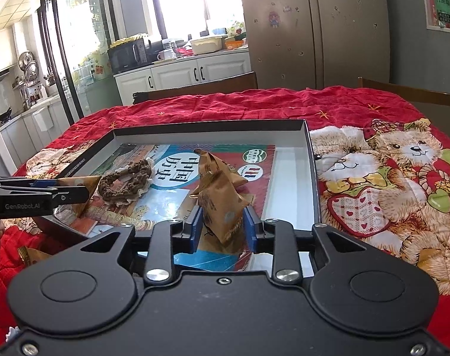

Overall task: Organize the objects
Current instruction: 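Open the left tool to drop the gold packet in the box while the right tool releases its packet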

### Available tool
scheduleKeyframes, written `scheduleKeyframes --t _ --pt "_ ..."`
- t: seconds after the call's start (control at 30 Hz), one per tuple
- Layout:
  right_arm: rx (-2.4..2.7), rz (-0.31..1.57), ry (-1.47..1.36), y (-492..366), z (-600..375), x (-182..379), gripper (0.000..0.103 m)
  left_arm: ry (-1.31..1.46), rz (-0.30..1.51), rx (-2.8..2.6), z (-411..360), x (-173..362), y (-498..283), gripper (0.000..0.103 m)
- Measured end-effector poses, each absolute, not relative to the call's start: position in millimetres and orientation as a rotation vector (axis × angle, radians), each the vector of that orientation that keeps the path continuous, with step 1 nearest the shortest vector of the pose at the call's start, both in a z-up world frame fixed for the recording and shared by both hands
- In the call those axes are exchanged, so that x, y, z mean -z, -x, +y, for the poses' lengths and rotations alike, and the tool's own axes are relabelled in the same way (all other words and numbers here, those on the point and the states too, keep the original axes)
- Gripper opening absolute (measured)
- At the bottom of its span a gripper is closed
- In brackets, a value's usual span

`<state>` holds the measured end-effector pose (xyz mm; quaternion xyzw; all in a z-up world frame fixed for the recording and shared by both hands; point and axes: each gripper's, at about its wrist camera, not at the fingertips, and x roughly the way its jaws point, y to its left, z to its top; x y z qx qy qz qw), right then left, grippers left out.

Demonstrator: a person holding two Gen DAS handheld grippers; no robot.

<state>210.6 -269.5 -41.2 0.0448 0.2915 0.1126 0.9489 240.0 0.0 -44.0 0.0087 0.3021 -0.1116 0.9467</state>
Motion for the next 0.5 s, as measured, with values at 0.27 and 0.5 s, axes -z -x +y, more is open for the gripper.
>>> scheduleKeyframes --t 0.27,0.5 --pt "-0.215 0.578 -0.092 -206 -273 38 0.045 -0.011 0.597 0.234 0 39 -233 0.074" --pt "-0.216 0.56 -0.099 -198 -276 30 0.048 -0.01 0.575 0.242 0 31 -223 0.081"
